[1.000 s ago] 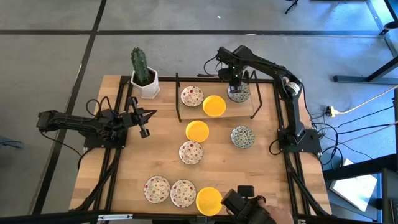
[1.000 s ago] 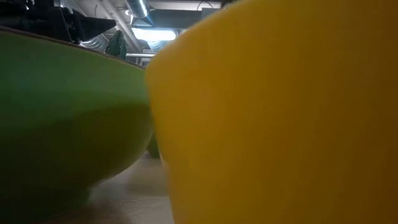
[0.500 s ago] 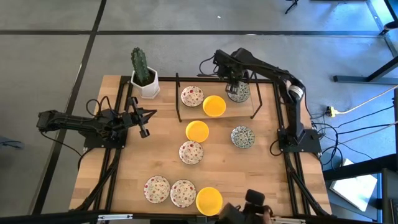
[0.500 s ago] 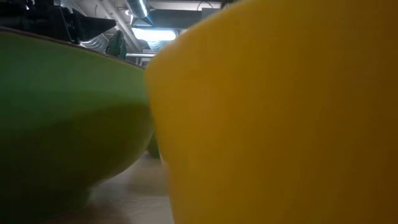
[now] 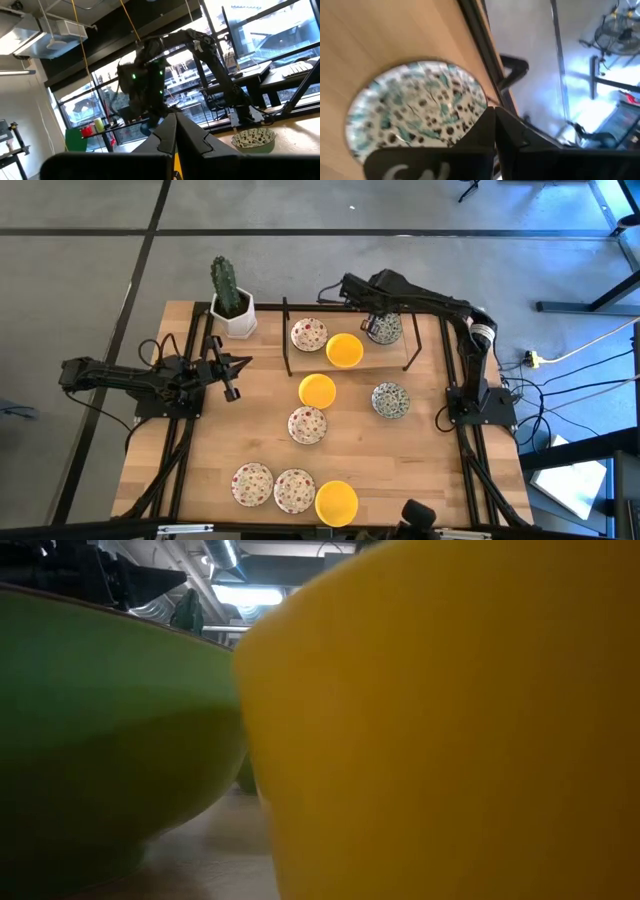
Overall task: Pick & Place Mini bowls
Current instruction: Stack the blue patterned bowl on the blue patterned bowl on the shelf
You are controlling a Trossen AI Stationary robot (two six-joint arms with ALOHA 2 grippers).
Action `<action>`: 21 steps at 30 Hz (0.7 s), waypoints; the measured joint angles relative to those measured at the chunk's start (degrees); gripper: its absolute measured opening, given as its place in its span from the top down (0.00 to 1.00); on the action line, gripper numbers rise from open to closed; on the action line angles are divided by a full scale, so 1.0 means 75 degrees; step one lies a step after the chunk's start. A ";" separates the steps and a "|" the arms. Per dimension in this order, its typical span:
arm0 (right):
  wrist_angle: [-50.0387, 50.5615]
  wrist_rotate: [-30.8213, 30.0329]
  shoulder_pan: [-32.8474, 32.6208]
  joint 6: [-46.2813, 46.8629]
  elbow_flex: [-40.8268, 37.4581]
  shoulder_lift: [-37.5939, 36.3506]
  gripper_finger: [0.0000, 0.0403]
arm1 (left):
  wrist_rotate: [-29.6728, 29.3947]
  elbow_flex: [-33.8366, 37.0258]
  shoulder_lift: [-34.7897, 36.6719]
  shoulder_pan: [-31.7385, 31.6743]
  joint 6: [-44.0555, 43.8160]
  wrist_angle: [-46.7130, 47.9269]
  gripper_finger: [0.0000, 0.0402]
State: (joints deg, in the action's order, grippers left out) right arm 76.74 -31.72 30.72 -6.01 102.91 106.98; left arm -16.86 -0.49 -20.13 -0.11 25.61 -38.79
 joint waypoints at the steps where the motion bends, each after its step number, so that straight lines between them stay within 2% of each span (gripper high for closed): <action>1: -0.0025 -0.0026 0.0006 -0.0031 -0.0168 0.0003 0.99 | -0.0001 0.0000 -0.0001 -0.0001 -0.0023 0.0001 0.98; 7: -0.0489 -0.0679 0.0159 -0.0109 -0.1095 0.0023 0.99 | -0.0001 -0.0001 -0.0001 0.0000 -0.0053 -0.0002 0.99; 13: -0.1238 -0.0679 0.0316 -0.0477 -0.1638 0.0023 0.99 | -0.0001 0.0000 0.0002 0.0001 -0.0056 -0.0008 0.99; 21: -0.1794 -0.0455 0.0408 -0.0707 -0.1826 0.0023 1.00 | -0.0001 0.0000 -0.0001 0.0002 -0.0056 -0.0011 0.99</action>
State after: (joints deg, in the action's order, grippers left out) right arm 63.29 -35.14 33.78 -11.31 89.22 107.15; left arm -16.86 -0.49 -20.14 -0.10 25.19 -38.87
